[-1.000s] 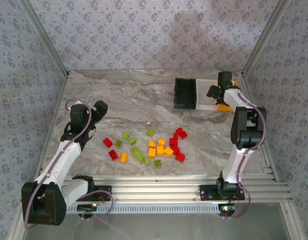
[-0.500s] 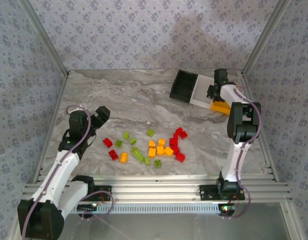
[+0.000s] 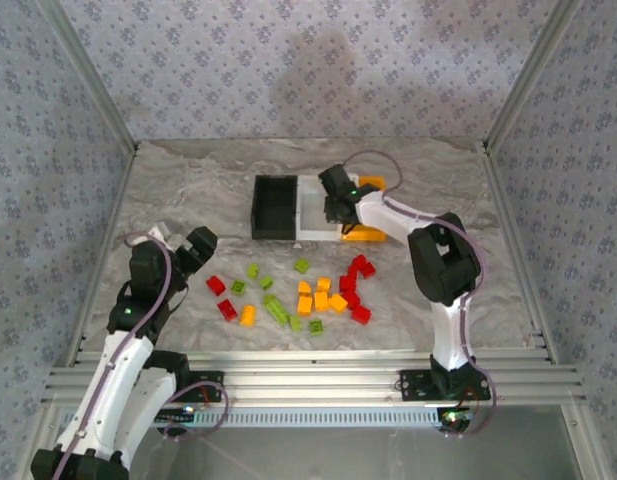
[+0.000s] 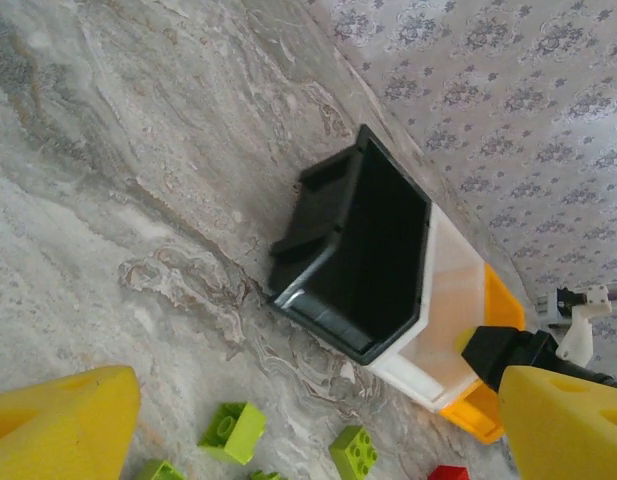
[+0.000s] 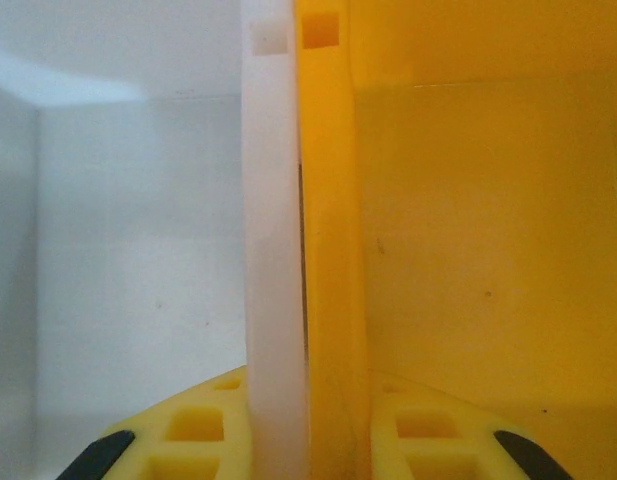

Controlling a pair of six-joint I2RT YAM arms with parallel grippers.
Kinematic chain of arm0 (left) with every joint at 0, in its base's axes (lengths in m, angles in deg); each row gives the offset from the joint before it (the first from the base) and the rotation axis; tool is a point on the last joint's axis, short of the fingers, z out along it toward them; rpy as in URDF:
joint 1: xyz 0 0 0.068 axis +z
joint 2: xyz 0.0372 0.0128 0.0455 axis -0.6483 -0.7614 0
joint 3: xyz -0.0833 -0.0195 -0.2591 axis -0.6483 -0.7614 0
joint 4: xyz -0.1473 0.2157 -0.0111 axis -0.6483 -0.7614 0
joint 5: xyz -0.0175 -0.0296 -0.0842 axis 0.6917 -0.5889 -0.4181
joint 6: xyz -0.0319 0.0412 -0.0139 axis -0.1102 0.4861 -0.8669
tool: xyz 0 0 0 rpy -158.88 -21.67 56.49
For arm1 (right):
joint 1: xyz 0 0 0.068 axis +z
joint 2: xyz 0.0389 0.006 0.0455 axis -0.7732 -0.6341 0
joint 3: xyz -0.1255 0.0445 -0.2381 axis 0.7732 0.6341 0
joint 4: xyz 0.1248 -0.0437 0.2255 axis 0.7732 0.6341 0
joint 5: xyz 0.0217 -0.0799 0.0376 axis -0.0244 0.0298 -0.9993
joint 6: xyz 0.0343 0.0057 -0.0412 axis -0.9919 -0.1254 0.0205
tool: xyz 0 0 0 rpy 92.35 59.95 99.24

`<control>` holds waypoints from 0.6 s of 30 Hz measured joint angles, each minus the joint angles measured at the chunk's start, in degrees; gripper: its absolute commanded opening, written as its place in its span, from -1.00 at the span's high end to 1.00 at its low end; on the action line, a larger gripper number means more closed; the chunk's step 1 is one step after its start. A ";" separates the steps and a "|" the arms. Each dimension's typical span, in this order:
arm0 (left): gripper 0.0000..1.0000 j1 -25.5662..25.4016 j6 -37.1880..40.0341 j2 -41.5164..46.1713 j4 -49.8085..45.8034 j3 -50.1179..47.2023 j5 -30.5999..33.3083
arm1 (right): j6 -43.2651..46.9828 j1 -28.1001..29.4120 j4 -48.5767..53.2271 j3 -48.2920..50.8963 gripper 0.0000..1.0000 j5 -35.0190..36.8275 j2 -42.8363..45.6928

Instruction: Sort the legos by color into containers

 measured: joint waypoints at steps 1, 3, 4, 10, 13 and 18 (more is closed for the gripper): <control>-0.85 0.00 -0.02 0.66 -0.59 -0.17 0.13 | -0.59 1.03 0.15 0.00 1.00 0.42 0.00; -0.85 0.00 -0.02 2.03 -2.01 -0.55 0.17 | -2.05 2.69 0.42 0.00 1.00 1.66 0.00; -0.86 0.00 -0.02 2.56 -2.45 -0.72 0.15 | -2.58 3.13 0.52 0.00 1.00 2.19 0.00; -0.87 0.00 -0.26 5.64 -5.35 -2.16 0.15 | -4.72 4.59 0.55 0.72 1.00 4.17 0.26; -0.87 0.00 -0.26 6.58 -6.62 -2.21 0.13 | -4.00 4.09 -0.04 1.29 1.00 2.86 0.63; -0.87 0.00 -0.24 7.06 -8.09 -2.21 -0.09 | 0.24 2.58 0.46 1.18 1.00 -1.84 0.76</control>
